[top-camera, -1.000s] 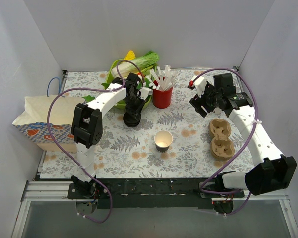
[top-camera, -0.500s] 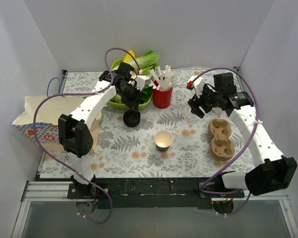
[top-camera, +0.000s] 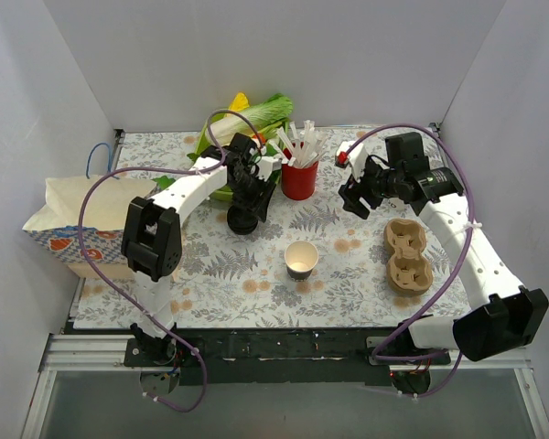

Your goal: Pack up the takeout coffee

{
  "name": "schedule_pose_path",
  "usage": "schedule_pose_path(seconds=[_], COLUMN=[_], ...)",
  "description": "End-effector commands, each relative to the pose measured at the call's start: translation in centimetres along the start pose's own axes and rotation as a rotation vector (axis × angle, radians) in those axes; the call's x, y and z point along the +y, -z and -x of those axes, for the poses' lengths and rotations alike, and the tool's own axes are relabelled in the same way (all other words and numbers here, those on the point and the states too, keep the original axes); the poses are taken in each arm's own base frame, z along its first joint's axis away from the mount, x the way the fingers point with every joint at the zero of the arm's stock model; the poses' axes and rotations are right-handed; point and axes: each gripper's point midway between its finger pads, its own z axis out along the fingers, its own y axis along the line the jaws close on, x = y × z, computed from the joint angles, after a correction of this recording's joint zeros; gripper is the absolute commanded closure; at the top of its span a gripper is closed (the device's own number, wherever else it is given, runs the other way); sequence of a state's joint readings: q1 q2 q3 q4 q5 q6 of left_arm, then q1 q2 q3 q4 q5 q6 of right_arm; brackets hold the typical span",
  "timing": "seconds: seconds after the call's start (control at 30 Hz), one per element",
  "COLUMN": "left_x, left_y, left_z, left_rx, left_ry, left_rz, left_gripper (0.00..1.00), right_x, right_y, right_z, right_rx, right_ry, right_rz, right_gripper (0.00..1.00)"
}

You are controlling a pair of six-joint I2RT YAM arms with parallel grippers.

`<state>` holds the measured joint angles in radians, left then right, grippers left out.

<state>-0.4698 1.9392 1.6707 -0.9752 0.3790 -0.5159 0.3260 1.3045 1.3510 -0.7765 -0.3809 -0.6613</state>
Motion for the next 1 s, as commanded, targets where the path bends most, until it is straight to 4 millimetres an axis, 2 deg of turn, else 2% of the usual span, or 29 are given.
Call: schedule_pose_path(seconds=[0.0, 0.23, 0.43, 0.97], left_x=[0.5, 1.3, 1.6, 1.9], left_y=[0.2, -1.4, -1.9, -2.8], left_z=[2.3, 2.1, 2.2, 1.4], left_rx=[-0.059, -0.028, -0.022, 0.014], left_ry=[0.005, 0.020, 0.025, 0.031], left_rz=[0.037, 0.051, 0.056, 0.050], left_gripper=[0.54, 0.60, 0.67, 0.73], right_x=[0.0, 0.0, 0.0, -0.5], right_y=[1.1, 1.3, 1.1, 0.6], right_z=[1.1, 0.7, 0.3, 0.1], right_rx=[-0.037, -0.038, -0.029, -0.014], right_ry=[0.021, 0.017, 0.019, 0.032], right_rz=[-0.023, -0.051, -0.052, -0.055], right_gripper=[0.24, 0.24, 0.24, 0.24])
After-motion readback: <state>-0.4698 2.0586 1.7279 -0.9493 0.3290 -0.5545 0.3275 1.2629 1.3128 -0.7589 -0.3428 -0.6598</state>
